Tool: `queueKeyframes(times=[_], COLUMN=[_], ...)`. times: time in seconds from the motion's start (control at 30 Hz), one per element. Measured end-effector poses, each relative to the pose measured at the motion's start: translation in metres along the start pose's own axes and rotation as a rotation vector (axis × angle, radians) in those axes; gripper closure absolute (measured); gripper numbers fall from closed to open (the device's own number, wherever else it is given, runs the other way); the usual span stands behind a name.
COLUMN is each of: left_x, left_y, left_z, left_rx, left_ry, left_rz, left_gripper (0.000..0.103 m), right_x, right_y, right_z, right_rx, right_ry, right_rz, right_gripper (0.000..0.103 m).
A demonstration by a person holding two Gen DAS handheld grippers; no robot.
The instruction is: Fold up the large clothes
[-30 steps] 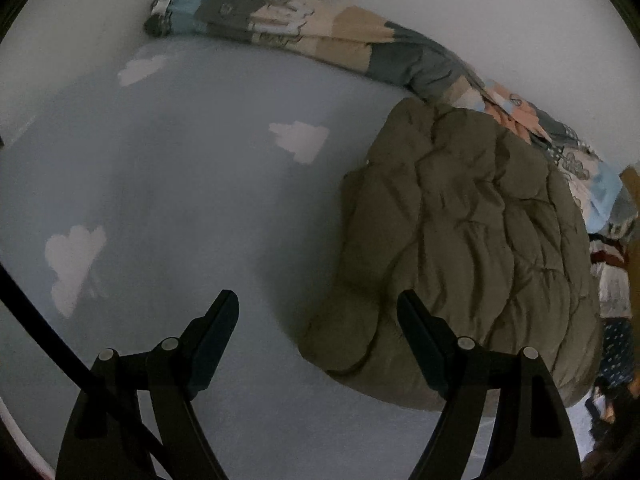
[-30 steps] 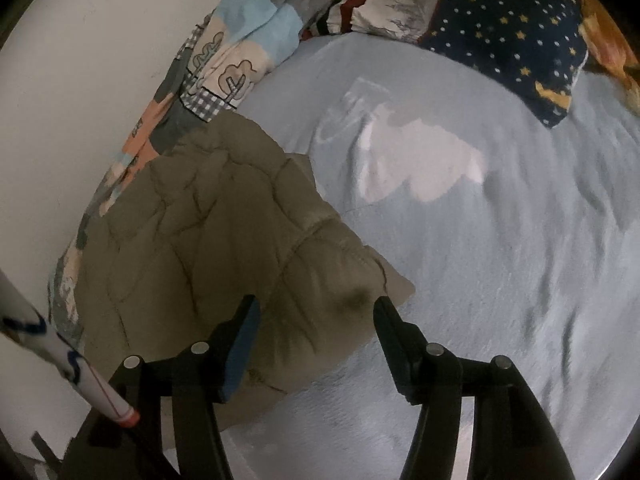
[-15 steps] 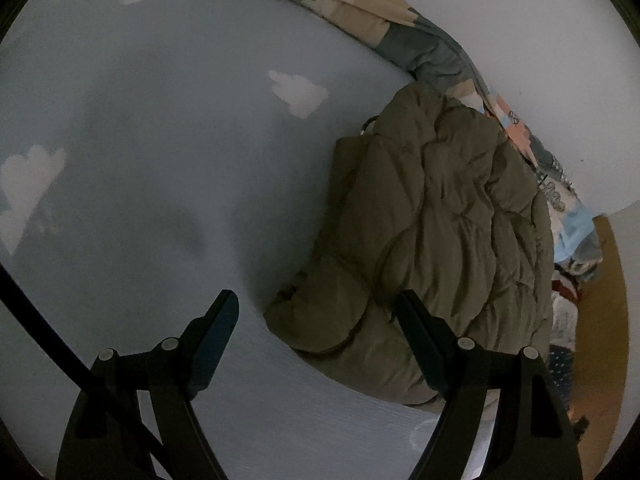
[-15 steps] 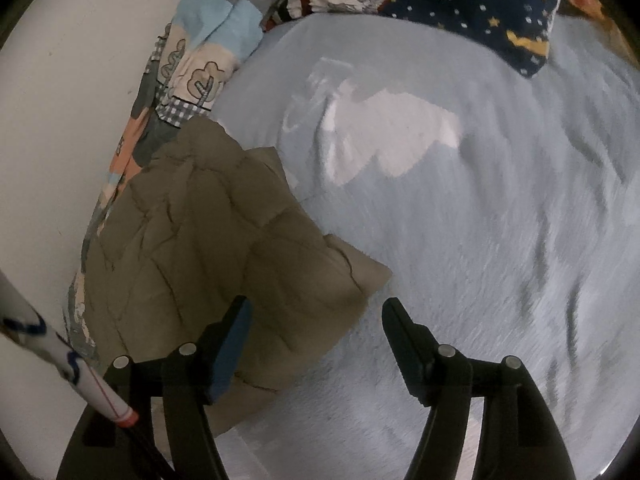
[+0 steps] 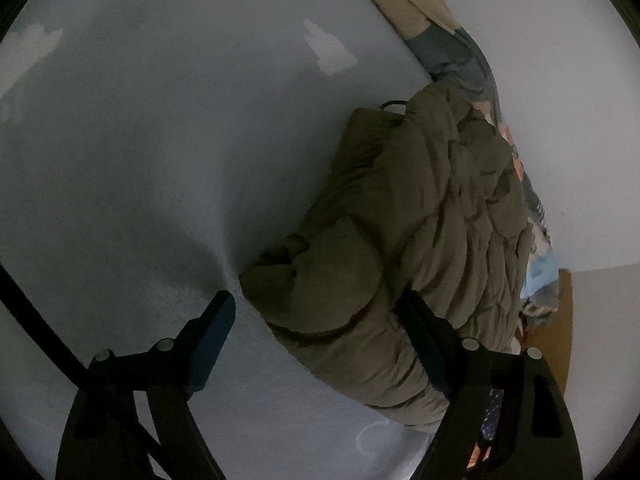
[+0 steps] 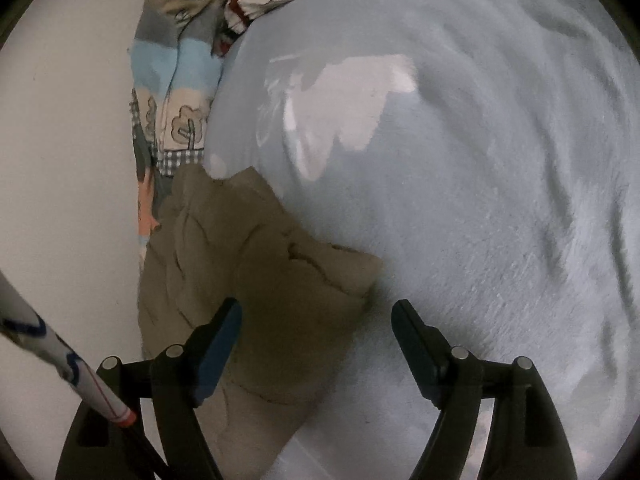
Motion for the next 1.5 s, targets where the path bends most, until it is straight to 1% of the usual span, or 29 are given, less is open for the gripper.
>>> queueKeyframes(times=[0.1, 0.17, 0.3, 0.33, 0.4, 0.43, 0.47, 0.5, 0.53, 0.57, 0.6, 0.63, 0.67, 0.73, 0.77, 0.9, 0.97, 1.03, 1.2, 1.27, 1.5], left_x=[0.004, 0.008, 0.016, 0.017, 0.018, 0.019, 0.019, 0.018, 0.016, 0.013, 0.013, 0.010, 0.009, 0.009, 0.009, 0.005, 0.001, -0.005, -0.013, -0.021, -0.057], left_y=[-0.004, -0.007, -0.012, -0.011, -0.012, -0.012, -0.012, -0.013, -0.014, -0.017, -0.018, -0.023, -0.029, -0.040, -0.044, -0.045, -0.048, -0.059, -0.060, -0.062, -0.063], left_z=[0.000, -0.003, -0.002, -0.001, 0.002, 0.008, 0.016, 0.021, 0.029, 0.040, 0.048, 0.062, 0.073, 0.088, 0.091, 0.091, 0.097, 0.100, 0.115, 0.118, 0.113], left_rx=[-0.027, -0.047, -0.071, -0.064, -0.035, 0.015, 0.086, 0.128, 0.193, 0.277, 0.316, 0.419, 0.504, 0.628, 0.653, 0.662, 0.705, 0.758, 0.809, 0.825, 0.828], left_ry=[-0.016, -0.033, -0.051, -0.051, -0.045, -0.035, -0.012, 0.006, 0.037, 0.075, 0.096, 0.153, 0.196, 0.272, 0.294, 0.285, 0.295, 0.308, 0.305, 0.294, 0.231], left_rz=[0.013, 0.019, 0.052, 0.062, 0.079, 0.085, 0.095, 0.105, 0.121, 0.145, 0.158, 0.197, 0.229, 0.275, 0.285, 0.288, 0.312, 0.341, 0.378, 0.384, 0.367], left_gripper=[0.015, 0.013, 0.007, 0.007, 0.007, 0.007, 0.008, 0.015, 0.024, 0.027, 0.034, 0.041, 0.043, 0.044, 0.044, 0.046, 0.047, 0.048, 0.051, 0.052, 0.052], right_x=[0.007, 0.016, 0.032, 0.036, 0.042, 0.044, 0.045, 0.044, 0.042, 0.040, 0.038, 0.036, 0.035, 0.034, 0.034, 0.031, 0.027, 0.021, 0.005, -0.004, -0.039], right_y=[0.000, -0.002, -0.003, -0.003, -0.002, -0.001, -0.001, 0.000, 0.000, -0.003, -0.006, -0.011, -0.017, -0.029, -0.033, -0.048, -0.062, -0.075, -0.087, -0.095, -0.115], right_z=[0.006, 0.007, 0.002, 0.000, -0.002, -0.005, -0.012, -0.016, -0.024, -0.035, -0.046, -0.057, -0.067, -0.085, -0.089, -0.104, -0.117, -0.126, -0.143, -0.147, -0.156], right_rx=[0.062, 0.089, 0.058, 0.049, 0.019, -0.005, -0.052, -0.090, -0.148, -0.226, -0.300, -0.381, -0.458, -0.620, -0.671, -0.837, -0.966, -1.058, -1.134, -1.173, -1.227], right_ry=[0.055, 0.075, 0.084, 0.085, 0.084, 0.075, 0.057, 0.043, 0.014, -0.026, -0.064, -0.106, -0.145, -0.229, -0.253, -0.317, -0.359, -0.377, -0.353, -0.348, -0.296], right_rz=[0.002, 0.011, 0.027, 0.037, 0.039, 0.031, 0.024, 0.024, 0.028, 0.037, 0.051, 0.069, 0.088, 0.127, 0.143, 0.196, 0.242, 0.282, 0.314, 0.329, 0.328], right_gripper=[0.021, 0.021, 0.018, 0.016, 0.017, 0.024, 0.037, 0.043, 0.052, 0.058, 0.060, 0.063, 0.065, 0.066, 0.067, 0.070, 0.071, 0.071, 0.072, 0.072, 0.072])
Point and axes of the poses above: each gripper's, at about its wrist camera, not at the fingertips, and x roughly the way its jaws point, z to its right, y to its top, the point moved 2 cm from there along x, roughly the way its jaws point, and after that the axes turned 4 degrees about z, right-handed, at the moved point
